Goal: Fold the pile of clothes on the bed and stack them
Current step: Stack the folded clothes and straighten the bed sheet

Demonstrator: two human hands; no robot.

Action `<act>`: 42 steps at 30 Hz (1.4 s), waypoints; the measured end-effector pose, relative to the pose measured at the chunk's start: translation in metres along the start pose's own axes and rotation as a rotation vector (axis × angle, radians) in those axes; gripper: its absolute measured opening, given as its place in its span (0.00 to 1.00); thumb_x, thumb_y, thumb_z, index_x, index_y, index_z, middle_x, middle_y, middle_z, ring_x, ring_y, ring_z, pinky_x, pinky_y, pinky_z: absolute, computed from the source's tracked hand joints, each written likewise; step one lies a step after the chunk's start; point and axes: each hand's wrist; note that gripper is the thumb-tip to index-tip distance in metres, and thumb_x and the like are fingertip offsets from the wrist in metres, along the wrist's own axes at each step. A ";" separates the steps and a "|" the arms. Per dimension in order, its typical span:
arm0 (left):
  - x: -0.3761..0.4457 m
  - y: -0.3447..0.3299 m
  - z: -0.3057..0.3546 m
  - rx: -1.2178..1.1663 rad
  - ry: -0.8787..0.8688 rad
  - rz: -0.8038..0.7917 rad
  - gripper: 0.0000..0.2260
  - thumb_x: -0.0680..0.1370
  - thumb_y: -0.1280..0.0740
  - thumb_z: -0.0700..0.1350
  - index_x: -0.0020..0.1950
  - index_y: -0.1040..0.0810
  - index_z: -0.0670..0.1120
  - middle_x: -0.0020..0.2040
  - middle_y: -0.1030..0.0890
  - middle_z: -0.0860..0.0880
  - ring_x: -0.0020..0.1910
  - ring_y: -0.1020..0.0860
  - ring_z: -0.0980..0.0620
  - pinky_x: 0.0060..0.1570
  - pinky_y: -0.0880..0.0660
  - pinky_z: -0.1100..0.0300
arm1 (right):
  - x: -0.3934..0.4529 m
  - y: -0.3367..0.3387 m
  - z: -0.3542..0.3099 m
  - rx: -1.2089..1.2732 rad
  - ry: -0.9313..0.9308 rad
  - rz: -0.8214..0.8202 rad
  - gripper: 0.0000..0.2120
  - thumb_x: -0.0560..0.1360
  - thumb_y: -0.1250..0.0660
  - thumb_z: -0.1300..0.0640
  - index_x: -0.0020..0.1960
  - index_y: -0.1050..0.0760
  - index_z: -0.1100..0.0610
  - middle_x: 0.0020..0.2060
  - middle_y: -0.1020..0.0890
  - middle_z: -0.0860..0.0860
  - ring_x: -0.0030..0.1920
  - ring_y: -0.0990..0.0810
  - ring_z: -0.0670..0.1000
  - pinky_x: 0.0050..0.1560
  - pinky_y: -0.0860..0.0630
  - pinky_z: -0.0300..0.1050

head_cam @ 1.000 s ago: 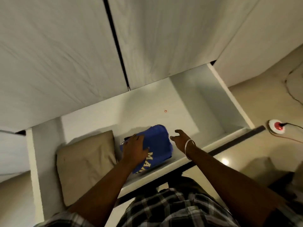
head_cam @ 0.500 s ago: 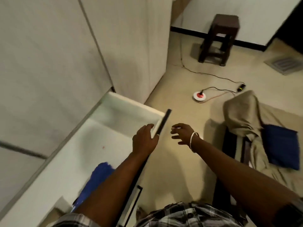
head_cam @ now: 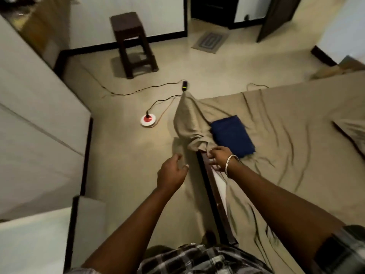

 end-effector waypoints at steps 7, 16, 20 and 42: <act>0.080 -0.071 0.059 0.050 -0.057 -0.253 0.21 0.76 0.31 0.51 0.68 0.26 0.51 0.62 0.20 0.48 0.58 0.21 0.47 0.58 0.24 0.52 | 0.064 0.074 0.017 0.202 -0.131 0.167 0.07 0.80 0.38 0.57 0.44 0.28 0.52 0.39 0.23 0.53 0.36 0.24 0.52 0.38 0.31 0.44; 0.218 -0.193 0.066 0.153 -0.053 -0.484 0.18 0.74 0.30 0.48 0.64 0.24 0.48 0.56 0.20 0.48 0.56 0.21 0.48 0.57 0.24 0.53 | 0.207 0.113 0.074 0.379 -0.353 0.325 0.09 0.75 0.28 0.55 0.47 0.28 0.54 0.38 0.27 0.51 0.36 0.29 0.50 0.38 0.32 0.44; 0.280 -0.248 0.055 0.143 -0.046 -0.523 0.21 0.75 0.31 0.44 0.67 0.27 0.45 0.63 0.22 0.45 0.63 0.25 0.46 0.63 0.29 0.54 | 0.283 0.109 0.098 0.541 -0.288 0.525 0.15 0.70 0.23 0.51 0.48 0.25 0.59 0.41 0.21 0.51 0.42 0.22 0.52 0.46 0.24 0.46; 0.351 -0.322 0.024 -0.773 0.784 -0.556 0.15 0.82 0.39 0.50 0.62 0.24 0.43 0.55 0.18 0.43 0.48 0.20 0.46 0.47 0.24 0.52 | 0.374 0.106 0.086 1.092 -0.195 0.613 0.22 0.59 0.21 0.54 0.52 0.17 0.57 0.49 0.14 0.51 0.51 0.16 0.59 0.52 0.19 0.58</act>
Point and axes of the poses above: each hand's wrist, its own x-axis towards the middle knuckle, its own y-axis out of the back of the hand, z = x × y
